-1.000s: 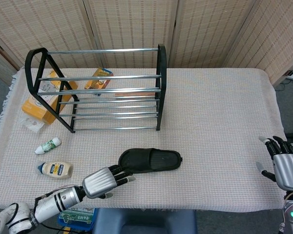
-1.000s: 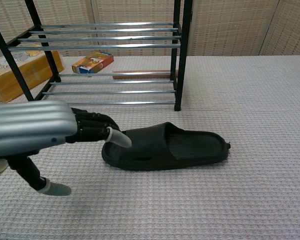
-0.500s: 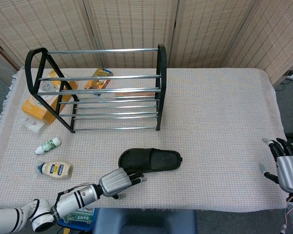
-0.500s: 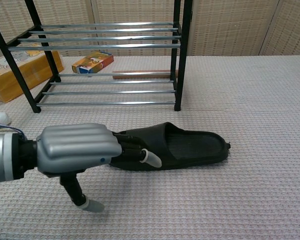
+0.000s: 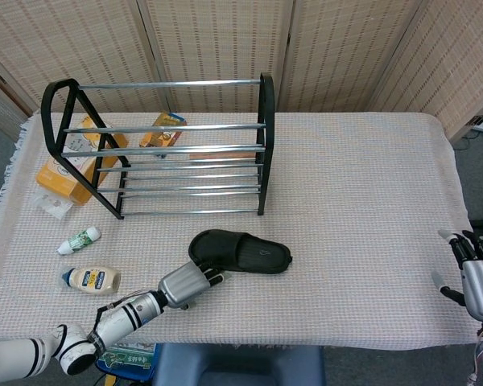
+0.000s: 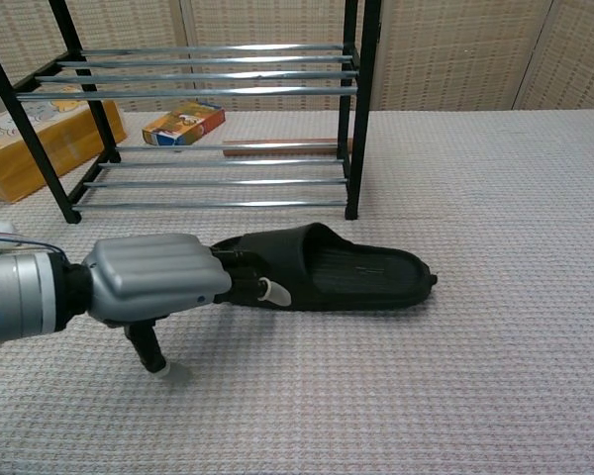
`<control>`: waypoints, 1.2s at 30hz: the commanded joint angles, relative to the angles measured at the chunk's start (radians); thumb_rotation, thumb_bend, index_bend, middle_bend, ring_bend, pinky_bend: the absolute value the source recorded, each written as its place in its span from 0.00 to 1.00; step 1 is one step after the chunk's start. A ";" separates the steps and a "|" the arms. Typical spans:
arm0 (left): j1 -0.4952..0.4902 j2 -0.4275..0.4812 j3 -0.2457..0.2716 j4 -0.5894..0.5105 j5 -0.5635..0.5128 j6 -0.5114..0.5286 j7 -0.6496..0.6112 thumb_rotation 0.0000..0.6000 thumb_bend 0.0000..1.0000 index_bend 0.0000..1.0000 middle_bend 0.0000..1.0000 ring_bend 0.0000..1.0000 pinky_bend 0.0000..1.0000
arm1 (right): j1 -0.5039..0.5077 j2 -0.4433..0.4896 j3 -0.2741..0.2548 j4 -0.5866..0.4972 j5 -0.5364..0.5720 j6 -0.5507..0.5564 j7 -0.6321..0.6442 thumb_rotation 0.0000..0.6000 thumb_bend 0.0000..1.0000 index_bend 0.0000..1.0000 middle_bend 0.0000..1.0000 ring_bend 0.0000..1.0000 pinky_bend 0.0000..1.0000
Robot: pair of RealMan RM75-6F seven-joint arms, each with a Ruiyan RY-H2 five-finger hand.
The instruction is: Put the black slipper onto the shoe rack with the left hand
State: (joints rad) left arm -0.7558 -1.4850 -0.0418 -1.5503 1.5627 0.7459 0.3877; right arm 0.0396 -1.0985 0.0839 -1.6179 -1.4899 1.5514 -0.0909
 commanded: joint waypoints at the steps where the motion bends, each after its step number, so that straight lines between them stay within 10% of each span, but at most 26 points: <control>1: 0.011 0.022 -0.018 0.024 -0.064 0.010 0.050 1.00 0.22 0.11 0.18 0.06 0.26 | -0.001 0.000 0.001 0.000 -0.001 0.002 0.002 1.00 0.25 0.15 0.25 0.18 0.20; 13: 0.085 0.176 0.007 -0.209 -0.105 0.151 0.125 1.00 0.22 0.14 0.18 0.06 0.26 | -0.010 -0.010 -0.002 0.017 -0.002 0.010 0.021 1.00 0.25 0.15 0.25 0.18 0.20; 36: -0.121 -0.116 -0.083 -0.073 -0.297 0.034 0.343 1.00 0.22 0.11 0.18 0.06 0.26 | -0.031 -0.010 -0.007 0.055 0.009 0.013 0.065 1.00 0.25 0.15 0.25 0.18 0.20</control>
State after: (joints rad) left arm -0.8579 -1.5818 -0.1258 -1.6412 1.2931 0.7874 0.6967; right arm 0.0090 -1.1088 0.0774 -1.5632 -1.4812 1.5641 -0.0263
